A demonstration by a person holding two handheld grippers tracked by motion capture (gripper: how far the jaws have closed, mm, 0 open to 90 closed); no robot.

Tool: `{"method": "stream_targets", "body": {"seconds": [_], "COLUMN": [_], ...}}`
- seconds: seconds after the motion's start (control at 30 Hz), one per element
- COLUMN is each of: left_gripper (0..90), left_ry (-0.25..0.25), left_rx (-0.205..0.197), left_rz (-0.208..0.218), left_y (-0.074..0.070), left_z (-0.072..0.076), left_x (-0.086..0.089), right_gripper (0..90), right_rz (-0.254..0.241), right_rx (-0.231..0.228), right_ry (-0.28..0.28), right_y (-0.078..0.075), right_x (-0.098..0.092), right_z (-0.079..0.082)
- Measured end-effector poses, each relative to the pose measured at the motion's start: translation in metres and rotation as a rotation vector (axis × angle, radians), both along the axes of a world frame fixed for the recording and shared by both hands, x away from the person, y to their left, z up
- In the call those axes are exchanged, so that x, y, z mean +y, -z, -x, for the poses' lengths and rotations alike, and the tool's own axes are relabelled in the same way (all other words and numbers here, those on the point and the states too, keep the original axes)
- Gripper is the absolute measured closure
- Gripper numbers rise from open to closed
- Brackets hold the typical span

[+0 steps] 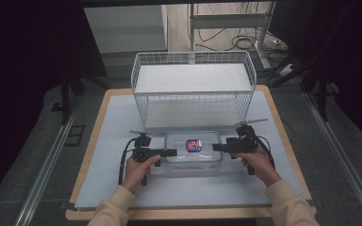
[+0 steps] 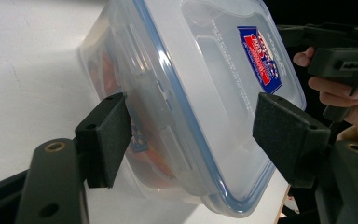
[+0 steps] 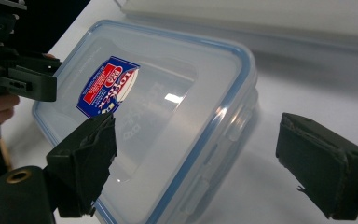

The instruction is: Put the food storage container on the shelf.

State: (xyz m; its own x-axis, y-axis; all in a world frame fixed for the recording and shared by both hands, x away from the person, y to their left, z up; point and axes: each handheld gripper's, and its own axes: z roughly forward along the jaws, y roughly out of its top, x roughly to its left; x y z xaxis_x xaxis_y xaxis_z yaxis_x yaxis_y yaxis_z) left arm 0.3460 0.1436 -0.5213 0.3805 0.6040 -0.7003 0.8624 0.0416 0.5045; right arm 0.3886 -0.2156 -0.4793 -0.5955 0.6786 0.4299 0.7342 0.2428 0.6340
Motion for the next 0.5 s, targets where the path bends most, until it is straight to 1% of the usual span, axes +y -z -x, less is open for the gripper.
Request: {"method": "stream_targets", "body": {"seconds": [0.07, 0.1, 0.13, 0.17, 0.2, 0.27, 0.3, 0.33, 0.37, 0.4, 0.43, 0.47, 0.5], "left_gripper": [28.8, 28.8, 28.8, 28.9, 28.8, 28.8, 28.8, 28.8, 28.9, 28.9, 28.8, 28.8, 28.9], "left_ry": [-0.001, -0.001, -0.002, -0.002, -0.003, -0.003, -0.002, -0.003, -0.003, -0.004, -0.004, -0.005, -0.005], "left_rx": [0.0, -0.001, -0.001, -0.001, -0.003, -0.004, -0.004, -0.004, -0.005, -0.006, -0.007, -0.007, -0.007], "left_rz": [0.0, 0.0, 0.001, 0.001, 0.0, 0.0, 0.0, 0.0, 0.0, 0.002, 0.002, 0.002, 0.002], "left_y": [0.0, 0.0, 0.0, 0.0, 0.0, 0.0, 0.0, 0.0, 0.0, 0.0, 0.001, 0.001, 0.001], "left_z": [0.0, 0.0, 0.0, 0.0, 0.0, 0.0, 0.0, 0.001, 0.001, 0.001, 0.001, 0.001, 0.001], "left_x": [0.0, 0.0, 0.0, 0.0, 0.0, 0.0, 0.0, 0.0, 0.0, 0.0, 0.0, 0.0, 0.0], "right_gripper": [12.2, 12.2, 12.2, 12.2, 12.4, 12.0, 12.3, 12.3, 12.4, 13.8, 13.3, 14.1, 14.1], "right_rz": [-0.005, -0.005, -0.013, -0.013, -0.021, -0.015, -0.041, -0.041, -0.051, -0.084, -0.097, -0.1, -0.1], "right_rx": [0.045, 0.045, 0.07, 0.07, 0.092, 0.095, 0.125, 0.125, 0.141, 0.188, 0.203, 0.214, 0.214], "right_ry": [-0.006, -0.006, -0.014, -0.014, -0.031, -0.041, -0.058, -0.058, -0.058, -0.064, -0.061, -0.059, -0.059], "right_y": [0.005, 0.005, 0.009, 0.009, 0.014, 0.015, 0.019, 0.019, 0.02, 0.023, 0.025, 0.026, 0.026], "right_x": [0.001, 0.001, 0.002, 0.002, 0.003, 0.004, 0.005, 0.005, 0.006, 0.006, 0.006, 0.006, 0.006], "right_z": [-0.004, -0.004, -0.006, -0.006, -0.007, -0.006, -0.007, -0.007, -0.008, -0.009, -0.01, -0.01, -0.01]}}
